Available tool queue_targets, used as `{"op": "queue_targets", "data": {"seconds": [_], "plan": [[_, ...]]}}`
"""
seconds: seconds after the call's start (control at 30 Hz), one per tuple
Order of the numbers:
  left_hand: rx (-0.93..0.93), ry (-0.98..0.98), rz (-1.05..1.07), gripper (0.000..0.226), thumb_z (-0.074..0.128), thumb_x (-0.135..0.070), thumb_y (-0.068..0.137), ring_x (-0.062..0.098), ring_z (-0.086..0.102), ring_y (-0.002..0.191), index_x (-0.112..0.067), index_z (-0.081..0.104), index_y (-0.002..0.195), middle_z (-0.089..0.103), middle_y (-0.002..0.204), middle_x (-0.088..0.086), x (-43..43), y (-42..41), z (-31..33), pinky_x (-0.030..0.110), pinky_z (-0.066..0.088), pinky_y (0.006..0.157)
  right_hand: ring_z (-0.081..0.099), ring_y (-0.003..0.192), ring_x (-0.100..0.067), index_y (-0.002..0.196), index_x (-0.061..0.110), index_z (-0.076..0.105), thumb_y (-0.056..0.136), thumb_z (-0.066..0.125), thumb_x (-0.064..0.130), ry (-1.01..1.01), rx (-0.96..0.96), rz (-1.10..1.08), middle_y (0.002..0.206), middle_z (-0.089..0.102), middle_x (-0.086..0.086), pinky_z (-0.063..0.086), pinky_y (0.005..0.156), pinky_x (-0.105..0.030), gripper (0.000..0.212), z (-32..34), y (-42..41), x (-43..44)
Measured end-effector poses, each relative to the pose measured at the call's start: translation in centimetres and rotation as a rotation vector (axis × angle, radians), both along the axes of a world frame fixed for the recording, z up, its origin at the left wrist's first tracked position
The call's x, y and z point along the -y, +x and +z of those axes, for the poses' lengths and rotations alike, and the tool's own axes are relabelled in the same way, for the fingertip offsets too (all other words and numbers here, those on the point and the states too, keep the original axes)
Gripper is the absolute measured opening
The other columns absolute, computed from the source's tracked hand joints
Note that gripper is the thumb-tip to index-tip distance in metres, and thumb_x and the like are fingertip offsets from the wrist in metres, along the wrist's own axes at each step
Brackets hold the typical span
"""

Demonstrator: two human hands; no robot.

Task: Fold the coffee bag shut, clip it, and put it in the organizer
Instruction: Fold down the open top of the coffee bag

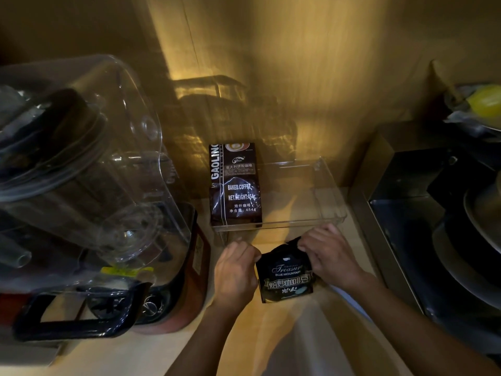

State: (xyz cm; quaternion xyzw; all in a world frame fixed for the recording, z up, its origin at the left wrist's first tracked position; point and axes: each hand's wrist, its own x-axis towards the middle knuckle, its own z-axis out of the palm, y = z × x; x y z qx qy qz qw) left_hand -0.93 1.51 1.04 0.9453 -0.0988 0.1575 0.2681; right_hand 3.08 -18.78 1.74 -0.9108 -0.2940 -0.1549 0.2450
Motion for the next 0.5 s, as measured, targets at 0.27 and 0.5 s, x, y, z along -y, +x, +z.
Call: {"op": "queue_targets", "data": {"seconds": [0.27, 0.5], "plan": [[-0.009, -0.016, 0.007, 0.027, 0.040, -0.018, 0.083, 0.029, 0.057, 0.068, -0.006, 0.060, 0.070, 0.062, 0.066, 0.010, 0.2, -0.2, 0.5, 0.032, 0.039, 0.087, 0.059, 0.060, -0.029, 0.069, 0.001, 0.060, 0.072, 0.054, -0.001, 0.075, -0.074, -0.101, 0.065, 0.064, -0.015, 0.035, 0.061, -0.031, 0.007, -1.0, -0.2, 0.7], [-0.039, -0.026, 0.059, 0.008, 0.053, -0.005, 0.077, 0.025, 0.052, 0.071, -0.006, 0.060, 0.072, 0.060, 0.069, 0.011, 0.1, 0.1, 0.4, 0.029, 0.034, 0.066, 0.054, 0.058, -0.027, 0.064, 0.000, 0.056, 0.086, 0.044, 0.021, 0.139, -0.062, -0.121, 0.061, 0.059, -0.016, 0.036, 0.060, -0.034, 0.033, -0.9, 0.0, 1.1]]}}
